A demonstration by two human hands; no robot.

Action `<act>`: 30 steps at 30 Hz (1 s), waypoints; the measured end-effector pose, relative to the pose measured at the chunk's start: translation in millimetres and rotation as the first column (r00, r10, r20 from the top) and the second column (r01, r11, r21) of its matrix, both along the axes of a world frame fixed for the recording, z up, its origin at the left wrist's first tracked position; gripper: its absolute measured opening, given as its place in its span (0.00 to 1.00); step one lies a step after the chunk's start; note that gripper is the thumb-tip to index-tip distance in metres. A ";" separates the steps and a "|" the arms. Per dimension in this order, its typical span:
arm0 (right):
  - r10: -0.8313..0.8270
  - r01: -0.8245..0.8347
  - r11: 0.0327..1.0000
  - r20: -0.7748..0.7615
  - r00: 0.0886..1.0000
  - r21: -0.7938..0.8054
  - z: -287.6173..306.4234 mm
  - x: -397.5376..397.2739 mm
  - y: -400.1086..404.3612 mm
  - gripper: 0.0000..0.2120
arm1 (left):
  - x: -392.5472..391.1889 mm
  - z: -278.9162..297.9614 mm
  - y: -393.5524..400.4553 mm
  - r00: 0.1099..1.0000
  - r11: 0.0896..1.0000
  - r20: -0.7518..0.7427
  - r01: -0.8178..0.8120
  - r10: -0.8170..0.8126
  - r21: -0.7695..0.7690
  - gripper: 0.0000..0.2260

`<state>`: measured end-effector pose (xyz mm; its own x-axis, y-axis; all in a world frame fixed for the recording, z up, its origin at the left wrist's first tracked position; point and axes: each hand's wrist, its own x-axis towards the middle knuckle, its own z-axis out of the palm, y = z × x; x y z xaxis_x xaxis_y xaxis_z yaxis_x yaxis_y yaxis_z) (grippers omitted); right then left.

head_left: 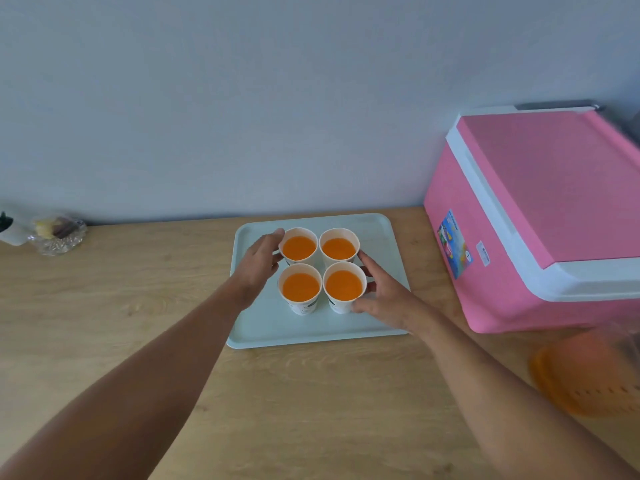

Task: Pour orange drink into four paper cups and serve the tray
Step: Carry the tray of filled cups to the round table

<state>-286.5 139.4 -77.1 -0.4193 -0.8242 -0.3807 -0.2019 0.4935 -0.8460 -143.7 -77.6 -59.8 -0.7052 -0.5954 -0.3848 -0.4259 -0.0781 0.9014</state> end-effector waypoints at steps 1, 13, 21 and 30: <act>-0.001 0.001 1.000 -0.005 1.000 -0.004 -1.3 -0.2 0.0 0.53 | 0.4 -1.5 1.8 1.000 1.000 -0.001 -0.005 0.005 -0.017 0.25; 0.015 -0.019 0.999 -0.088 0.996 -0.038 -9.4 -0.6 -3.7 0.55 | 3.3 4.0 11.0 0.999 0.998 0.003 -0.053 0.053 -0.019 0.33; 0.002 -0.004 1.000 -0.086 0.996 -0.028 -13.0 0.6 -0.6 0.53 | 7.0 2.7 12.9 0.999 0.999 -0.011 -0.049 0.049 0.001 0.35; -0.429 0.458 0.889 -0.366 0.826 -0.008 -14.3 -23.9 42.6 0.24 | 57.8 -32.9 -10.0 0.930 0.789 0.225 -0.100 0.291 -0.606 0.17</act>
